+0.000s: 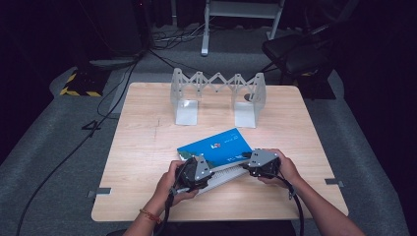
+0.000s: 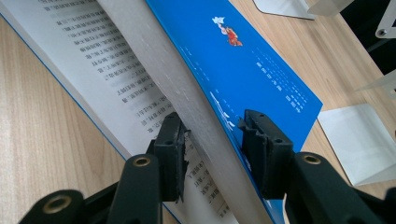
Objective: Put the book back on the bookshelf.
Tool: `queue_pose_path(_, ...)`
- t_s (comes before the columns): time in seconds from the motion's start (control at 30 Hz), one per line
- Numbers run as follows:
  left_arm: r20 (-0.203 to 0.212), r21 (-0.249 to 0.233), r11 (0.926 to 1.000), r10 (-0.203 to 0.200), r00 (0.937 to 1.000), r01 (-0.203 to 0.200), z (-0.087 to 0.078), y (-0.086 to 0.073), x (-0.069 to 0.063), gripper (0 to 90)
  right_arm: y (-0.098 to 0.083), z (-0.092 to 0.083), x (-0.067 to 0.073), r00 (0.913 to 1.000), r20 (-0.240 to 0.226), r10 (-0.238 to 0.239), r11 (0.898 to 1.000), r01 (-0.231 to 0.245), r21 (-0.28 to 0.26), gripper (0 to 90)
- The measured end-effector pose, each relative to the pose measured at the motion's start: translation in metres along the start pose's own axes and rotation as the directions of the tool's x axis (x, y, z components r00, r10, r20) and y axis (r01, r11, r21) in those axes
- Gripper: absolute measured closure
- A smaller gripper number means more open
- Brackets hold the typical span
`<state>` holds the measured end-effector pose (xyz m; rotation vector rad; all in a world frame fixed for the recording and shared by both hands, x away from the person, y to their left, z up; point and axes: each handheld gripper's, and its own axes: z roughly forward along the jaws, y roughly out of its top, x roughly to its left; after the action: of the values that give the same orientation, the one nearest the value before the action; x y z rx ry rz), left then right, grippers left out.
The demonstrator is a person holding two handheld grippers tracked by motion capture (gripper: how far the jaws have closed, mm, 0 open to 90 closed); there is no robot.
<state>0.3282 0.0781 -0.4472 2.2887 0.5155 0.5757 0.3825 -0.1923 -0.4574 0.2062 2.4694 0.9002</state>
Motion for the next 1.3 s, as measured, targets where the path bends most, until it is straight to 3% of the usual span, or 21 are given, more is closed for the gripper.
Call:
queue_pose_path(0.07,0.004,-0.007,0.9998,0.018,0.9998,-0.018,-0.001,-0.002,0.002,62.3,0.001,0.001,0.001,1.0,-0.003,0.003,1.0,-0.003,-0.007,60.6)
queue_pose_path(0.2,0.042,0.008,1.0,0.005,0.9991,-0.005,0.0,-0.004,0.008,61.5,0.002,0.003,0.0,0.9997,-0.02,-0.011,1.0,0.01,-0.009,61.1)
queue_pose_path(0.3,0.04,0.015,0.999,-0.042,0.9983,0.042,0.002,-0.004,0.007,48.3,0.005,0.003,-0.002,0.999,-0.031,-0.033,0.999,0.033,-0.001,62.1)
queue_pose_path(0.33,0.034,0.026,0.9991,-0.036,0.9988,0.035,0.003,-0.003,0.006,43.6,0.006,0.002,-0.003,0.9989,-0.031,-0.036,0.999,0.036,0.004,62.2)
queue_pose_path(0.4,0.004,0.047,0.9989,-0.001,1.0,0.001,0.005,-0.002,0.004,43.7,0.009,0.002,-0.003,0.9982,-0.031,-0.052,0.999,0.052,0.011,62.9)
queue_pose_path(0.47,-0.032,0.063,0.9977,0.026,0.9991,-0.024,0.007,-0.002,0.003,51.5,0.012,0.003,-0.002,0.9973,-0.033,-0.066,0.998,0.067,0.021,63.2)
queue_pose_path(0.57,-0.039,0.047,0.9984,0.035,0.9986,-0.033,0.005,-0.004,0.007,62.0,0.015,0.004,-0.001,0.9967,-0.035,-0.074,0.997,0.074,0.024,63.2)
queue_pose_path(0.63,-0.019,0.036,0.9992,0.02,0.9996,-0.02,0.004,-0.006,0.012,63.1,0.015,0.005,-0.002,0.9972,-0.039,-0.064,0.998,0.064,0.009,61.8)
queue_pose_path(0.73,0.022,0.028,0.9996,-0.001,0.9998,0.0,0.004,-0.011,0.018,64.4,0.01,0.004,-0.007,0.9969,-0.049,-0.061,0.998,0.06,-0.027,52.7)
queue_pose_path(0.87,0.029,0.023,0.9997,-0.007,0.9996,0.006,0.003,-0.014,0.022,64.3,-0.01,0.004,-0.025,0.9966,-0.066,-0.05,0.998,0.047,-0.044,54.0)
queue_pose_path(0.93,0.03,0.022,0.9997,-0.008,0.9995,0.008,0.002,-0.015,0.024,64.3,-0.016,0.004,-0.028,0.9954,-0.075,-0.06,0.996,0.055,-0.069,59.0)
queue_pose_path(1.03,0.033,0.03,0.9993,-0.023,0.9992,0.022,0.001,-0.014,0.026,61.8,-0.017,0.003,-0.024,0.9945,-0.057,-0.088,0.993,0.083,-0.088,62.0)
queue_pose_path(1.1,0.046,0.034,0.9978,-0.059,0.9972,0.057,0.0,-0.017,0.028,58.9,-0.016,0.004,-0.021,0.9949,-0.051,-0.087,0.993,0.082,-0.083,62.4)
queue_pose_path(1.2,0.039,0.048,0.997,-0.063,0.9972,0.061,-0.002,-0.015,0.022,50.4,-0.012,0.003,-0.014,0.9935,-0.036,-0.108,0.992,0.106,-0.066,63.8)
queue_pose_path(1.3,0.02,0.058,0.9972,-0.049,0.9986,0.047,-0.004,-0.008,0.013,48.7,-0.006,0.001,-0.007,0.9928,-0.022,-0.117,0.992,0.116,-0.047,64.6)
